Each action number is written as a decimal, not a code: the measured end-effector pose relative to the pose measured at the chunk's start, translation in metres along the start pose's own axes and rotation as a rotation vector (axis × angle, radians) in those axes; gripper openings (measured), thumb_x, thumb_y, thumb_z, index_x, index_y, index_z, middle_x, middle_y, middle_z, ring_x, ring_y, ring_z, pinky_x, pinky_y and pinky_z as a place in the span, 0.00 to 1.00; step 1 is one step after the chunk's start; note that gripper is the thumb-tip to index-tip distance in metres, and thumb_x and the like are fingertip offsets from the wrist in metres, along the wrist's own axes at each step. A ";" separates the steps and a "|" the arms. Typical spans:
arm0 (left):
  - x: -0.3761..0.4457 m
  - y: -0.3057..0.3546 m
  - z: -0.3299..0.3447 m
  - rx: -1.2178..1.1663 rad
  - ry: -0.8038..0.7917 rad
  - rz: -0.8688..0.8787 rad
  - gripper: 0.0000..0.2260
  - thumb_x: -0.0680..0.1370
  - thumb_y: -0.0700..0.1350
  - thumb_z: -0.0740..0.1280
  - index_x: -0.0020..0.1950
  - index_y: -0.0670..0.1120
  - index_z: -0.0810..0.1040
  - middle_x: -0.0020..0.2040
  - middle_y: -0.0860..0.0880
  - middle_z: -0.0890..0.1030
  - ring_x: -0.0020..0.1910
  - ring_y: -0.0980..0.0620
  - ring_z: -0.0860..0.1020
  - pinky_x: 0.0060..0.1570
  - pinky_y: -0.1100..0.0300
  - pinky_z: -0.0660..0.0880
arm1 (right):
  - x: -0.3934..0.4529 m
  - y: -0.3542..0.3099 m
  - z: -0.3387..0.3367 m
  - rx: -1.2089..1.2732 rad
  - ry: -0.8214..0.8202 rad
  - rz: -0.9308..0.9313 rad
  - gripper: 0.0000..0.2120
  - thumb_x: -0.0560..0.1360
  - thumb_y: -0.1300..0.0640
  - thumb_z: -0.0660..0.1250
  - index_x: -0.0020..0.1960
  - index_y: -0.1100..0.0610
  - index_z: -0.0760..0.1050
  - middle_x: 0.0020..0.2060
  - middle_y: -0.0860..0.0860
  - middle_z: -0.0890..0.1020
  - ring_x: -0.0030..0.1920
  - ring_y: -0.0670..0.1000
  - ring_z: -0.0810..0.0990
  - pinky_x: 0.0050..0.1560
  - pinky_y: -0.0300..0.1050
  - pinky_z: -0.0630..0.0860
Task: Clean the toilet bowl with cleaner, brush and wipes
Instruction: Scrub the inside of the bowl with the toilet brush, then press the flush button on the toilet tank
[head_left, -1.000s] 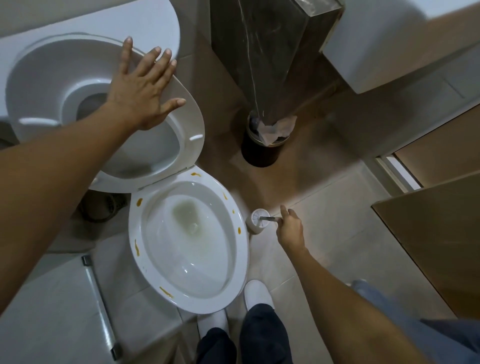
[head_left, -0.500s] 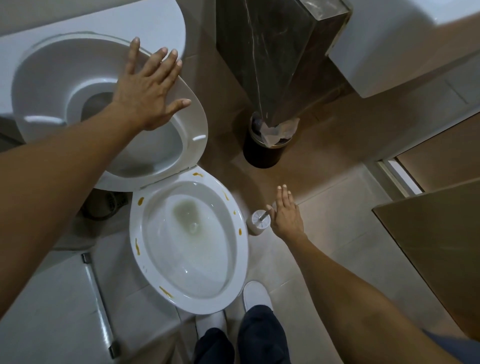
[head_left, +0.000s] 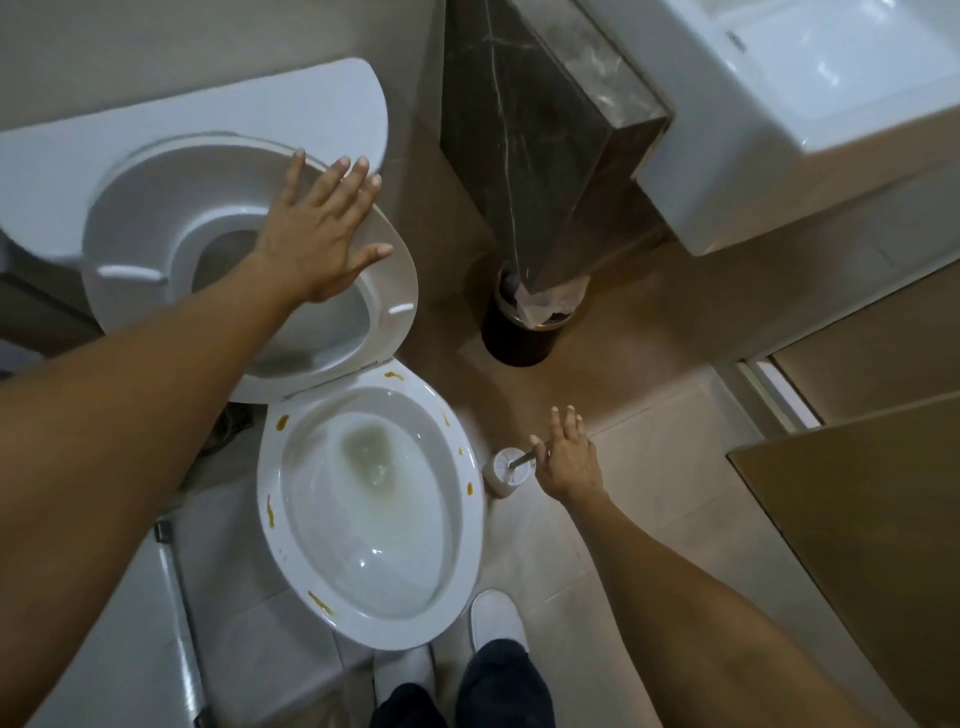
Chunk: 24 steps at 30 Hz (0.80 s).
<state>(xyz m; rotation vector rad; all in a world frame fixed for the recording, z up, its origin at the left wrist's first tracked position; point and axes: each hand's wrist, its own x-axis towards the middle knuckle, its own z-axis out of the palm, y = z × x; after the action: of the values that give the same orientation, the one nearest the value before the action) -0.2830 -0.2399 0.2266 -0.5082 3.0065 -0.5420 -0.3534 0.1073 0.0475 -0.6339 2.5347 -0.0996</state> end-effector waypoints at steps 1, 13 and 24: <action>-0.004 0.000 -0.004 -0.035 -0.009 -0.012 0.36 0.75 0.65 0.36 0.78 0.45 0.45 0.79 0.45 0.46 0.77 0.49 0.44 0.71 0.45 0.35 | -0.002 -0.001 -0.008 0.000 -0.017 0.004 0.29 0.82 0.46 0.50 0.79 0.57 0.46 0.78 0.57 0.47 0.77 0.56 0.47 0.74 0.53 0.51; -0.063 -0.014 -0.077 -0.247 -0.111 -0.265 0.33 0.79 0.63 0.42 0.78 0.46 0.42 0.78 0.48 0.41 0.77 0.50 0.39 0.71 0.44 0.36 | -0.039 -0.036 -0.135 -0.064 -0.043 -0.044 0.29 0.82 0.44 0.49 0.79 0.55 0.49 0.78 0.56 0.50 0.77 0.57 0.47 0.75 0.55 0.51; -0.165 -0.032 -0.119 -0.392 -0.161 -0.589 0.31 0.80 0.62 0.43 0.78 0.46 0.43 0.78 0.47 0.42 0.77 0.50 0.42 0.72 0.44 0.39 | -0.069 -0.131 -0.232 -0.179 0.089 -0.359 0.28 0.82 0.45 0.50 0.78 0.55 0.51 0.77 0.57 0.50 0.77 0.58 0.47 0.75 0.56 0.53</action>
<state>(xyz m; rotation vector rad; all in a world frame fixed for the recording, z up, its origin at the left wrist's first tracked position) -0.1288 -0.1749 0.3467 -1.4038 2.7749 0.0907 -0.3638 0.0100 0.3050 -1.1761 2.5044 -0.0271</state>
